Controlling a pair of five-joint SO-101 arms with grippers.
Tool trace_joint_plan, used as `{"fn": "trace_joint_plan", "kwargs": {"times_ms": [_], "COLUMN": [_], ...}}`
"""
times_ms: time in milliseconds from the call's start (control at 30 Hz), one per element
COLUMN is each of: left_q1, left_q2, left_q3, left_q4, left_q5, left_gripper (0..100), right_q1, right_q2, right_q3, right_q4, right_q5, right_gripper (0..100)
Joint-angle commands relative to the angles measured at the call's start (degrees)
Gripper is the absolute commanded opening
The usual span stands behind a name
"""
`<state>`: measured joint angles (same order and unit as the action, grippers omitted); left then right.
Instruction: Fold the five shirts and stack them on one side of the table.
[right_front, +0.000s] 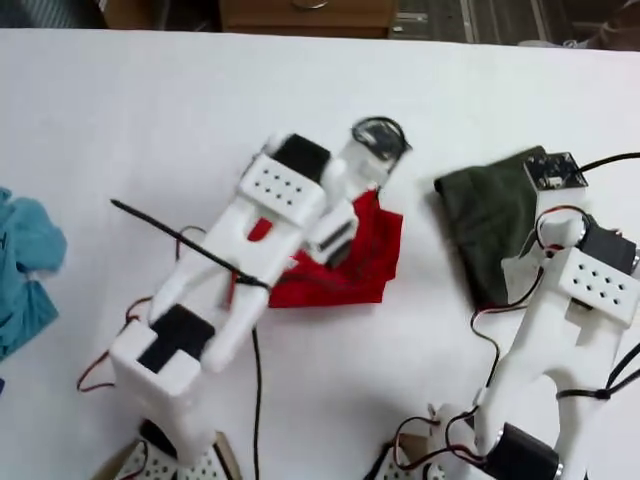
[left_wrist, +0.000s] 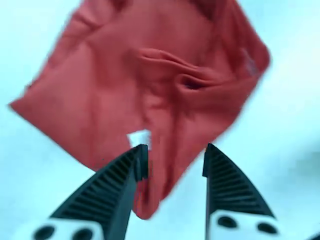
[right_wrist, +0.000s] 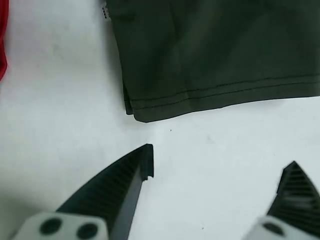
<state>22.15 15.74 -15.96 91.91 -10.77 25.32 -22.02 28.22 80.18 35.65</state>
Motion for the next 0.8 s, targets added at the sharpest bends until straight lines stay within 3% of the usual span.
{"fn": "trace_joint_plan", "kwargs": {"times_ms": [0, 133, 333, 500, 767], "left_q1": [-5.3, -7.6, -7.5, -7.5, -5.9], "left_q2": [-3.4, -0.4, 11.0, 19.3, 19.1], "left_q3": [0.4, 2.0, -1.3, -6.3, -13.8], "left_q4": [-5.4, -12.2, -15.3, -12.9, -4.3], "left_q5": [-0.3, -0.3, 1.4, 2.2, 1.8], "left_gripper": [20, 20, 20, 20, 20], "right_q1": [0.0, 0.0, 0.0, -0.1, -0.1], "right_q2": [-1.6, -1.6, -1.6, -1.6, -1.6], "right_q3": [-0.3, -0.3, -0.3, -0.3, -0.3], "right_q4": [-0.4, -0.3, -0.3, -0.4, -0.4], "right_q5": [0.4, 0.4, 0.4, 0.4, 0.4], "right_gripper": [38.3, 38.3, 38.3, 38.3, 38.3]}}
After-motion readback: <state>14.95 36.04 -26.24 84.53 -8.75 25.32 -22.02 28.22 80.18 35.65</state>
